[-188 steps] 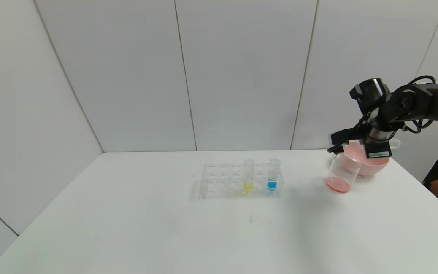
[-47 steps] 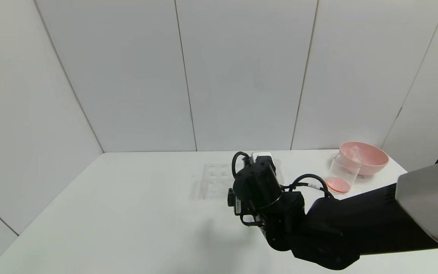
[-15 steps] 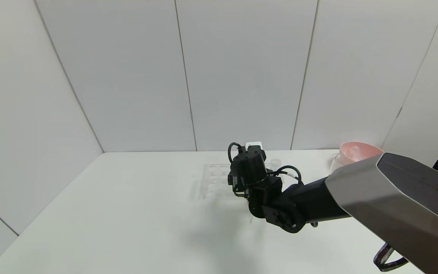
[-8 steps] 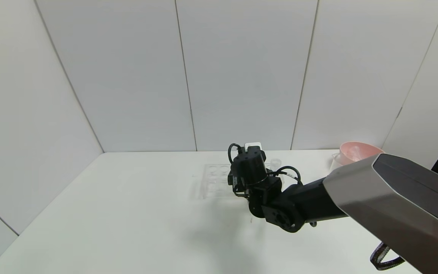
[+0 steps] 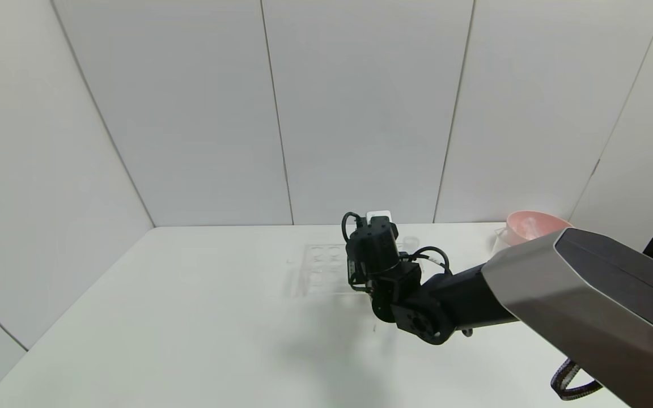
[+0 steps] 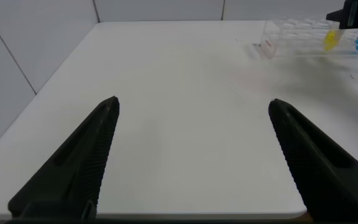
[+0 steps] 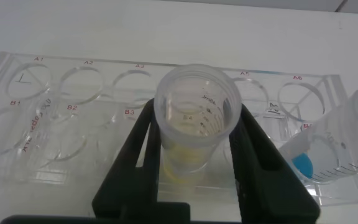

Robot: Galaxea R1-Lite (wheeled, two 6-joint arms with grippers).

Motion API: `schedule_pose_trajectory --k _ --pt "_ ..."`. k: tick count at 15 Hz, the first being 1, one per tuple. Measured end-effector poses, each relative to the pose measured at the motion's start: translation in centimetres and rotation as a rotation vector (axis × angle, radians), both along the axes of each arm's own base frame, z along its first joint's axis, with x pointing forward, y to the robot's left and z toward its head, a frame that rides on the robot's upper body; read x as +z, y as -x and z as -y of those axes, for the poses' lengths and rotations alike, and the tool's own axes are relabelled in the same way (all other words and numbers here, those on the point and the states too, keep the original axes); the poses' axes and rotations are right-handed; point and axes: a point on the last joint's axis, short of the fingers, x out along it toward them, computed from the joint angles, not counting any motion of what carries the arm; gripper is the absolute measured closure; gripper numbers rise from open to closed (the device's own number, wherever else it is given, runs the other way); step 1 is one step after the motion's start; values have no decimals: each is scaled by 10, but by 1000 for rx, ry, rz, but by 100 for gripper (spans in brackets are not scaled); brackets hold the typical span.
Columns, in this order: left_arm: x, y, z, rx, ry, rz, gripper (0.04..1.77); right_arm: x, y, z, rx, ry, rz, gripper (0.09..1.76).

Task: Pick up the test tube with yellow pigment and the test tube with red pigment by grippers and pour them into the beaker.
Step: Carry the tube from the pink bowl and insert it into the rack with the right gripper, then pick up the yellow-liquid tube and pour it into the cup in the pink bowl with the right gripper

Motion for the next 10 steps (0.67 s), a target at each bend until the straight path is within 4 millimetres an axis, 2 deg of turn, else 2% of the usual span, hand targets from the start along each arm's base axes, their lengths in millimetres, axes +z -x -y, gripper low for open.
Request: schedule_pose_trajectory --k 1,10 --pt "0 0 0 0 0 0 9 0 0 0 1 -1 1 132" --pt "0 0 0 0 0 0 9 2 0 1 -3 -1 3 132"
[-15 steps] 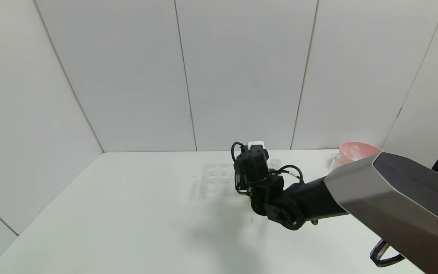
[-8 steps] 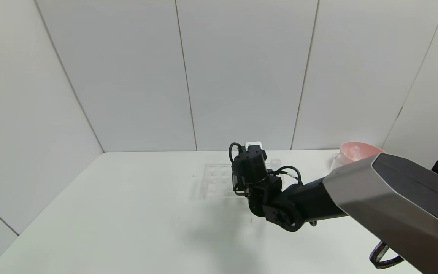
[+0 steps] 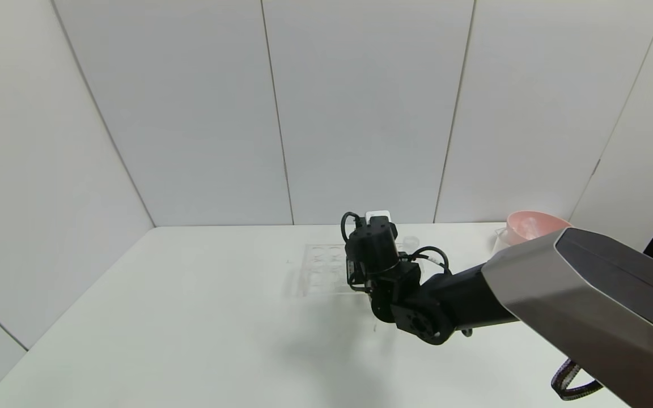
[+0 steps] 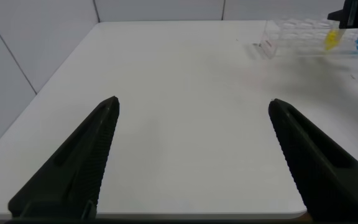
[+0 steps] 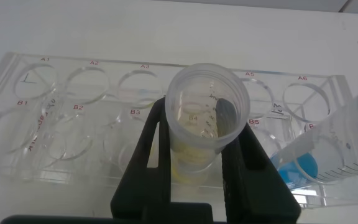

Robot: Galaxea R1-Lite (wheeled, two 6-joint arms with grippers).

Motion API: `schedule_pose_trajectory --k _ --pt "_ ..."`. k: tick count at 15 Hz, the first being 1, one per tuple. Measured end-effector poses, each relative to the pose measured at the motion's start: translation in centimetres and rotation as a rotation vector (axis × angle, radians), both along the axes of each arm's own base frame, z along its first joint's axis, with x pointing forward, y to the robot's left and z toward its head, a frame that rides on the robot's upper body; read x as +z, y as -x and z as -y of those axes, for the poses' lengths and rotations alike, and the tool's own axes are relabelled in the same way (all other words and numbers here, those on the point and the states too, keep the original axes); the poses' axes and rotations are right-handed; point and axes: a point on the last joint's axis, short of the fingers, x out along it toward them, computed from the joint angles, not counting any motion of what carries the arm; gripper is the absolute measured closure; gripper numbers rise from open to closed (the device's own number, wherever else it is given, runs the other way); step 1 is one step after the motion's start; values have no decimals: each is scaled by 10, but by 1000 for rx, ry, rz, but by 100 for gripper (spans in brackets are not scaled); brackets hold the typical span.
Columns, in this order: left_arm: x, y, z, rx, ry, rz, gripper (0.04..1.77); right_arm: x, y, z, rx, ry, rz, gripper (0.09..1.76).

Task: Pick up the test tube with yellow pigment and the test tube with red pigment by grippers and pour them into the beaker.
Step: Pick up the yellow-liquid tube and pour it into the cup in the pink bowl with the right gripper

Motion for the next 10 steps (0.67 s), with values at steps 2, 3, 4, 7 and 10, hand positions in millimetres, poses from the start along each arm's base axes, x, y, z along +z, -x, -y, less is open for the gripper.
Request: schedule_pose_trajectory --k 2,3,4,7,10 --pt "0 0 0 0 0 0 9 4 1 0 0 -3 5 132" --pt "0 0 0 0 0 0 9 7 2 1 2 -5 9 132" --pt "0 0 0 0 0 0 9 12 4 2 6 -3 14 132" --pt "0 0 0 0 0 0 9 30 10 3 22 9 38 132" --pt "0 0 0 0 0 0 9 46 15 4 34 13 63 132"
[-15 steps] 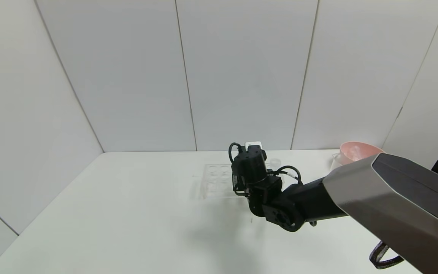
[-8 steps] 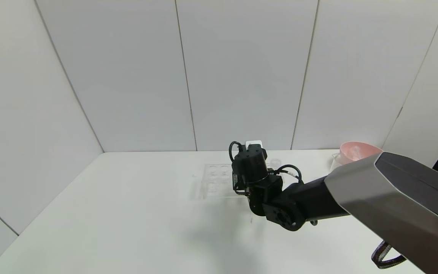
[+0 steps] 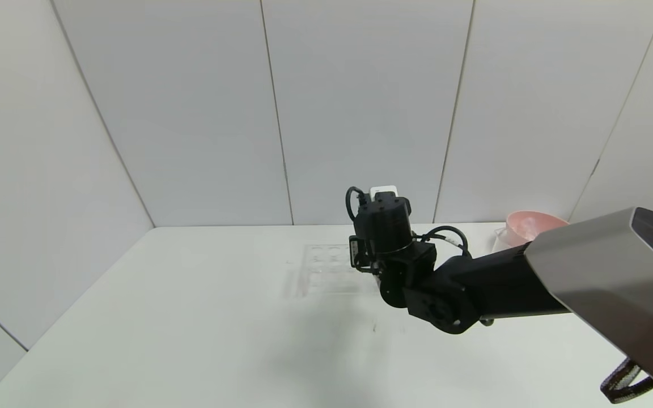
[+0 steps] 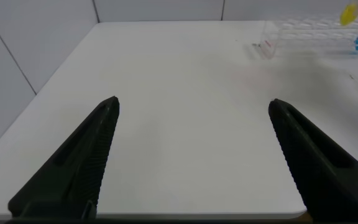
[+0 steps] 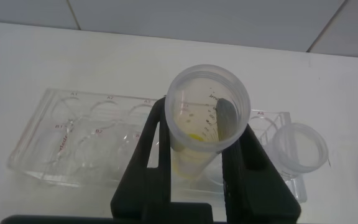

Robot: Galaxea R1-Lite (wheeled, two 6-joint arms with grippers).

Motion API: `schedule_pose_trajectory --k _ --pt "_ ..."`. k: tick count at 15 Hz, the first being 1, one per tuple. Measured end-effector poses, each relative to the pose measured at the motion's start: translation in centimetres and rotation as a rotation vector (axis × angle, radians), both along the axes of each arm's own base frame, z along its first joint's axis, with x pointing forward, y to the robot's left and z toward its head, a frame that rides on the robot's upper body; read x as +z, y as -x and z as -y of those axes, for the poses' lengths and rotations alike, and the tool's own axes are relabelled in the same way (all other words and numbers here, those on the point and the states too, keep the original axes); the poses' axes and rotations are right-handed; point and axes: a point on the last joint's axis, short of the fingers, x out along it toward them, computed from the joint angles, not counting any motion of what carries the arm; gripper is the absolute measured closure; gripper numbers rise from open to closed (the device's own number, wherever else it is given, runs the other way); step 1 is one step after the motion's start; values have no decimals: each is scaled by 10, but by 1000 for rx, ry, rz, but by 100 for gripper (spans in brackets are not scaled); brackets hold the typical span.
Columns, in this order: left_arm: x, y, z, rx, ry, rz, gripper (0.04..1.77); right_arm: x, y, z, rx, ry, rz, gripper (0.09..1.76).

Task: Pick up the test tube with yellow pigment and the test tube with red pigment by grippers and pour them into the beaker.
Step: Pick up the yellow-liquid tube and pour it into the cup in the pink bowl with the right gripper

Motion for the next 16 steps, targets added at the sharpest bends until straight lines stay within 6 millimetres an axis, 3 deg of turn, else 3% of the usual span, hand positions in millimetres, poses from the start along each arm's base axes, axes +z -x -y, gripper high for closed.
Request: schedule_pose_trajectory --k 10,16 --pt "0 0 0 0 0 0 9 17 7 2 29 35 20 132" --pt "0 0 0 0 0 0 9 21 27 14 168 53 -58 132"
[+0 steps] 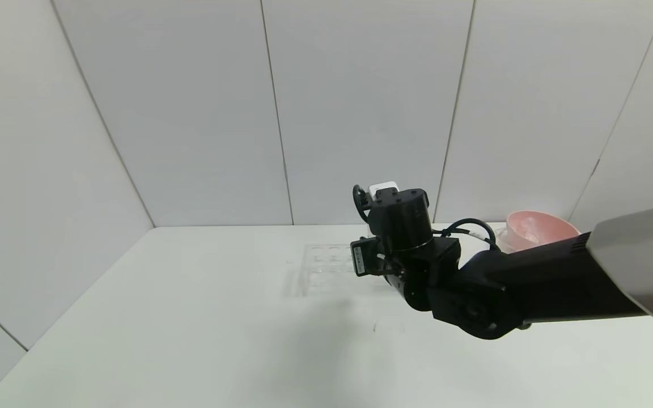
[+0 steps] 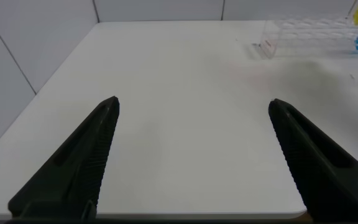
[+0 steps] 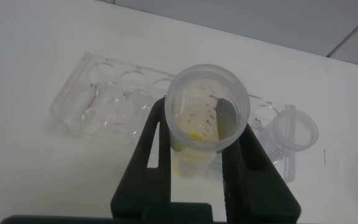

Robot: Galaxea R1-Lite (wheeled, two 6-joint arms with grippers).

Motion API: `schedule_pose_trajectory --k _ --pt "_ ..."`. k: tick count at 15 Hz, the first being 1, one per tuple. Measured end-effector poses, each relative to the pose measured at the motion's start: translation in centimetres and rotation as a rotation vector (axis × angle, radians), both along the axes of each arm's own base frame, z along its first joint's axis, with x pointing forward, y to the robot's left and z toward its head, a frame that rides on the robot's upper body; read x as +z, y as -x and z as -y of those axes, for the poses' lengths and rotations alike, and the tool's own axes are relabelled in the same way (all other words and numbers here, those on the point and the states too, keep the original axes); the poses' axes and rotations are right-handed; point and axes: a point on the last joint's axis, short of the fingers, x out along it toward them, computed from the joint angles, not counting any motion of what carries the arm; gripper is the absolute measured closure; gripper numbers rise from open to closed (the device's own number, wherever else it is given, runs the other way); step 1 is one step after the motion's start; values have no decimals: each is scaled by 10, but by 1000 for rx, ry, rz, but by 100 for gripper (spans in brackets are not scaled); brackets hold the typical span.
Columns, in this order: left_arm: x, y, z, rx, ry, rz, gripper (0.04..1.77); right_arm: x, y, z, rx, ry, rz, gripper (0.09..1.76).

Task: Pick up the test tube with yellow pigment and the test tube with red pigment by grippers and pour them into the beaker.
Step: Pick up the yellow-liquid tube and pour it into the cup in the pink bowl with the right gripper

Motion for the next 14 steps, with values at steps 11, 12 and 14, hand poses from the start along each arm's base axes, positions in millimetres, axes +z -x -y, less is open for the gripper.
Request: schedule_pose_trajectory --k 11,12,14 --pt "0 0 0 0 0 0 9 27 20 118 381 38 -96 132" --pt "0 0 0 0 0 0 9 30 19 133 387 27 -115 132" --pt "0 0 0 0 0 0 9 38 14 162 401 -11 -115 132"
